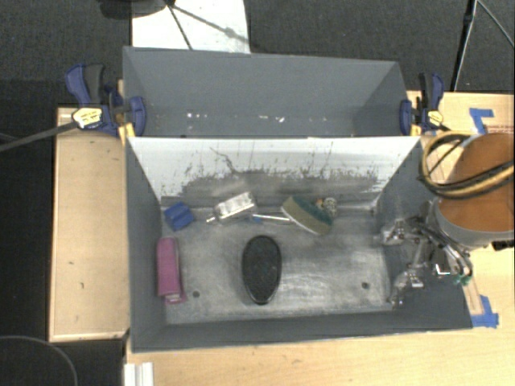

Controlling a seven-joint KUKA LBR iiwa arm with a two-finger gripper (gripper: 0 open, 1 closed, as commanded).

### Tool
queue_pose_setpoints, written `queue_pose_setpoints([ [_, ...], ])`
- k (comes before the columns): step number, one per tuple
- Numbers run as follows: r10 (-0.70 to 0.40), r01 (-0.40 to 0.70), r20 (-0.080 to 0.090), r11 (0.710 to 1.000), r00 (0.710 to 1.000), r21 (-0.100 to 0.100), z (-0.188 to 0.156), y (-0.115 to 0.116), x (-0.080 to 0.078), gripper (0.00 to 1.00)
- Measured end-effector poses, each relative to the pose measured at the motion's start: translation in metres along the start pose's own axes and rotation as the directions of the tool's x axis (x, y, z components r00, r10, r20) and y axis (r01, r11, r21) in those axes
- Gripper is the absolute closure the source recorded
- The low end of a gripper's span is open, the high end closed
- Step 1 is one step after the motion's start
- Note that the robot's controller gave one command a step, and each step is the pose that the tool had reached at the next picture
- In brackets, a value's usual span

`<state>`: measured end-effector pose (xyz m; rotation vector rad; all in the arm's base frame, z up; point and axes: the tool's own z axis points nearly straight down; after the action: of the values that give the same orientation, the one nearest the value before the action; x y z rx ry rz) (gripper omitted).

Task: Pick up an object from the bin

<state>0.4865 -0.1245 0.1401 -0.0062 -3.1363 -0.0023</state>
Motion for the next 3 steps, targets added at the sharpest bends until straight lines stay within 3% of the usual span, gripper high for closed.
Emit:
queue_pose_setpoints([
  [1, 0.036, -0.036, 0.015, 0.999, 0.999, -0.003, -0.034, 0.065, -0.066, 0.00],
  [2, 0.125, -0.125, 0.016, 0.992, 0.992, -0.002, 0.055, 0.098, -0.101, 0.00],
  [3, 0.243, -0.243, 0.009, 0.970, 0.970, -0.001, 0.049, 0.122, -0.104, 0.00],
])
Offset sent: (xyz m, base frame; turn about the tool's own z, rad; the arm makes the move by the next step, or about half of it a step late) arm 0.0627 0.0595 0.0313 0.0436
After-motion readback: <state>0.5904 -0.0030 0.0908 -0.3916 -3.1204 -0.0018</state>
